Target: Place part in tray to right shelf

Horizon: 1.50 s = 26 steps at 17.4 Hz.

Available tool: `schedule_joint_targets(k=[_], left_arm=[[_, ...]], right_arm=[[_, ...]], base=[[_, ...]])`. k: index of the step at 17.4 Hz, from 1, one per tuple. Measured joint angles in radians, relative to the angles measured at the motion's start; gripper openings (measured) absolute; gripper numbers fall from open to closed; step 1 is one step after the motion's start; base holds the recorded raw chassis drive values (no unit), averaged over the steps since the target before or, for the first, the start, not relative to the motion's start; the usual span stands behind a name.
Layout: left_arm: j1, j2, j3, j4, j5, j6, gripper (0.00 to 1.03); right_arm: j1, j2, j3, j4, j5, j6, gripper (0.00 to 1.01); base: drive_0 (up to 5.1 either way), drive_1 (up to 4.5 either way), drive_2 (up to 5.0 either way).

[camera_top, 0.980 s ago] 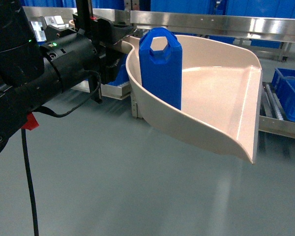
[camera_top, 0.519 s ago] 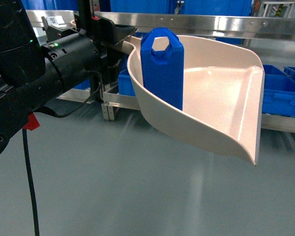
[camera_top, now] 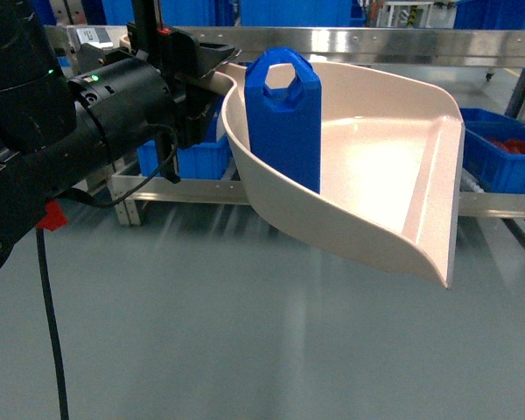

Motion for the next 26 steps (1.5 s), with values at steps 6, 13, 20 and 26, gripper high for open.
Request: schedule_joint_targets(k=[6,13,20,26], left_arm=[[0.003,0.0,0.0,0.0,0.001,0.0,0.15],[0.002,0.0,0.0,0.0,-0.001,0.0,0.15],[0.002,0.0,0.0,0.0,0.0,0.0,0.15],[0.002,0.0,0.0,-0.001,0.0,0.0,0.15]], right_arm=[[0.0,0.0,0.0,0.0,0.002,0.0,0.98],[0.0,0.0,0.0,0.0,0.003,0.0,0.98],[0.0,0.0,0.0,0.0,0.002,0.0,0.98],[0.0,0.0,0.0,0.001,0.001,0.0,0.98]], base=[[-0.4,-0.37,-0.4],[0.0,0.0,0.0],[0.0,0.0,0.0],[0.0,0.0,0.0]])
